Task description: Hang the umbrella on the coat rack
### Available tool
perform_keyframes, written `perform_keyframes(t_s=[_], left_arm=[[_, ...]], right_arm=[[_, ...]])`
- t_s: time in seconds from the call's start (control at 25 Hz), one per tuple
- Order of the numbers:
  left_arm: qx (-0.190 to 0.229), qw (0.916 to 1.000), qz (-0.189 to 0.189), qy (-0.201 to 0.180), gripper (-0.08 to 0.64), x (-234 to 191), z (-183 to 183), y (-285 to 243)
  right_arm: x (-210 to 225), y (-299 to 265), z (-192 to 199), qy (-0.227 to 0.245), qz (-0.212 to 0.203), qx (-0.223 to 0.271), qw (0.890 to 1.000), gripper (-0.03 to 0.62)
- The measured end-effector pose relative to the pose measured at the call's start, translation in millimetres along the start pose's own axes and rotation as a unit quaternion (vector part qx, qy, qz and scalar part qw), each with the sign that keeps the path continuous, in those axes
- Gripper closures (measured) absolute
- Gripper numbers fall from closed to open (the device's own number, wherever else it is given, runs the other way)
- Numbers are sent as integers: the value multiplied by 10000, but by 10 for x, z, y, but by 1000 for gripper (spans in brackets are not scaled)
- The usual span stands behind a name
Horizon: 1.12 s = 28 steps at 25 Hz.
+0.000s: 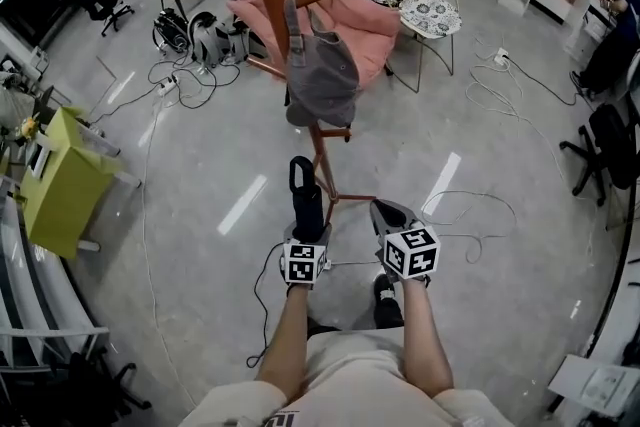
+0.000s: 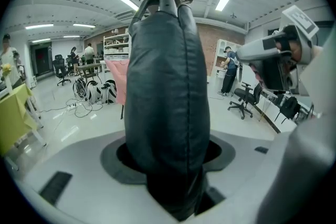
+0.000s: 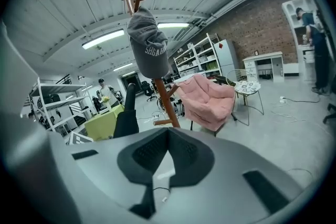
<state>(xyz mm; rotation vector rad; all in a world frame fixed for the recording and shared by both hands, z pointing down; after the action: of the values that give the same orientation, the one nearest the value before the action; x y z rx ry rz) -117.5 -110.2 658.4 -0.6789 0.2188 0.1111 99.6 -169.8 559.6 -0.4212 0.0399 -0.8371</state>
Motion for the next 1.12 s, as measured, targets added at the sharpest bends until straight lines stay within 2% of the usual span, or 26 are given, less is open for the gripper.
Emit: perform_keyframes(t_s=[0.12, 0.6, 0.76, 0.92, 1.12], left_arm=[[-100, 9999, 52, 128, 301, 6, 32, -38], [-521, 9984, -75, 228, 300, -133, 332, -282], [-596, 9979, -83, 220, 299, -127, 408, -422], [-566, 9980, -194, 216, 301, -155, 481, -486], [-444, 9983, -154, 348, 301, -124, 559, -665]], right_arm=[[38, 3, 19, -7, 4, -51, 10000, 588], [64, 162, 217, -330, 112, -127, 9993, 588], [62, 225, 264, -280, 132, -244, 9992, 588], [-60, 290, 318, -209, -15, -428, 9989, 588], [-132, 379, 414, -13, -83, -672, 9977, 588]])
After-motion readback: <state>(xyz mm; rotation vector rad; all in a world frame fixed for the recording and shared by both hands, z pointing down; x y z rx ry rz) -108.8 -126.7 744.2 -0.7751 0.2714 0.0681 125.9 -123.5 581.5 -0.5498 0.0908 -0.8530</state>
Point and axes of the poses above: the fingertips, and each gripper's own axes: y backward along the fingers, x to its right, z out of its underside, the point moved 9 cm from there along y, backward along the fingers, and after that the axes turned 15 degrees about y, right-handed, at the moved point
